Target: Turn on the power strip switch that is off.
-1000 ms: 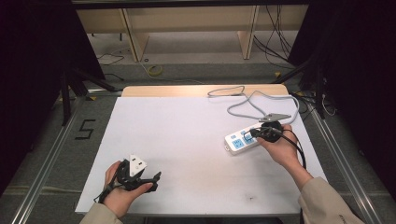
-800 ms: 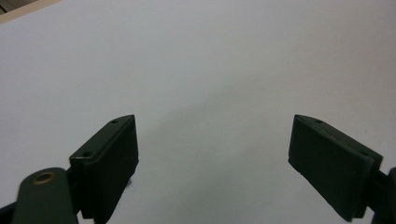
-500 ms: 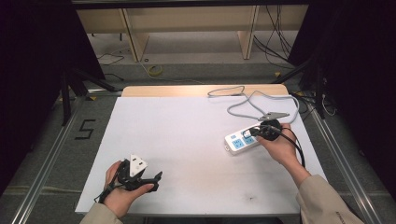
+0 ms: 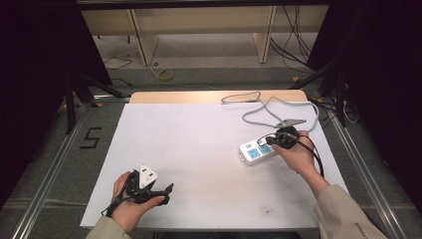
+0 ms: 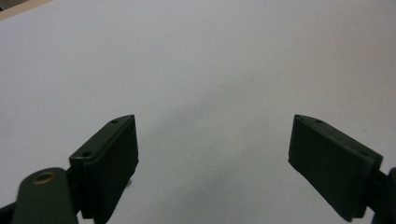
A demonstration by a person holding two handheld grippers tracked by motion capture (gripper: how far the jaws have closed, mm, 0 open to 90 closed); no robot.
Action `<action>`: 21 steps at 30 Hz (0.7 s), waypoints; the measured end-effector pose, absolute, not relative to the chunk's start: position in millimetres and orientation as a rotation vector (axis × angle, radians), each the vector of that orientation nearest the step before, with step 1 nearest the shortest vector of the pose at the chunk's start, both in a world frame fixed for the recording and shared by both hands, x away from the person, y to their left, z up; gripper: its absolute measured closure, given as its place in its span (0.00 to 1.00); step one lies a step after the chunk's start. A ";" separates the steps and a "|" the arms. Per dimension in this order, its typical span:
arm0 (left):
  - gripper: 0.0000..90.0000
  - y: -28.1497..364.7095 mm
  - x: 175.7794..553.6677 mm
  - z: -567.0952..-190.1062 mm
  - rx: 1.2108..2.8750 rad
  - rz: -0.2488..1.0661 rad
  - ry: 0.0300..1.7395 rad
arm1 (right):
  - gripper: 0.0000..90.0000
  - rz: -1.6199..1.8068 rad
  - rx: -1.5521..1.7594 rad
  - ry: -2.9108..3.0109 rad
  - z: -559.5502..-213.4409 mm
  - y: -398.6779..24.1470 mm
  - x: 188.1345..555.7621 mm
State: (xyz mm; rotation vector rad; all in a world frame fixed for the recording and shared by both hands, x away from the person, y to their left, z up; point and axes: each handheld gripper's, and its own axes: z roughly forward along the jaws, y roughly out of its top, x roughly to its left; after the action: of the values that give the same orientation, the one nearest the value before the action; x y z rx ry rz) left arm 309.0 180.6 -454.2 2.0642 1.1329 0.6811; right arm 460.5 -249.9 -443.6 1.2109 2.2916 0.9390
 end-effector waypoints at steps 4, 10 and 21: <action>0.17 180.8 309.1 -454.3 2.065 0.680 1.134 | 1.00 0.933 1.214 2.297 -444.9 -248.8 462.3; 0.17 181.0 309.3 -454.1 2.065 0.682 1.134 | 1.00 0.925 1.224 2.299 -447.4 -247.7 465.1; 0.17 180.8 309.6 -454.1 2.065 0.680 1.133 | 1.00 0.924 1.213 2.307 -442.5 -241.0 471.2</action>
State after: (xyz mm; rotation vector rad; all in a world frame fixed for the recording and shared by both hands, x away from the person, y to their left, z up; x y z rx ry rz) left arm 309.6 180.8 -454.1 2.0651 1.1333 0.6795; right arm 471.2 -241.0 -442.5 1.2127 2.3066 0.9241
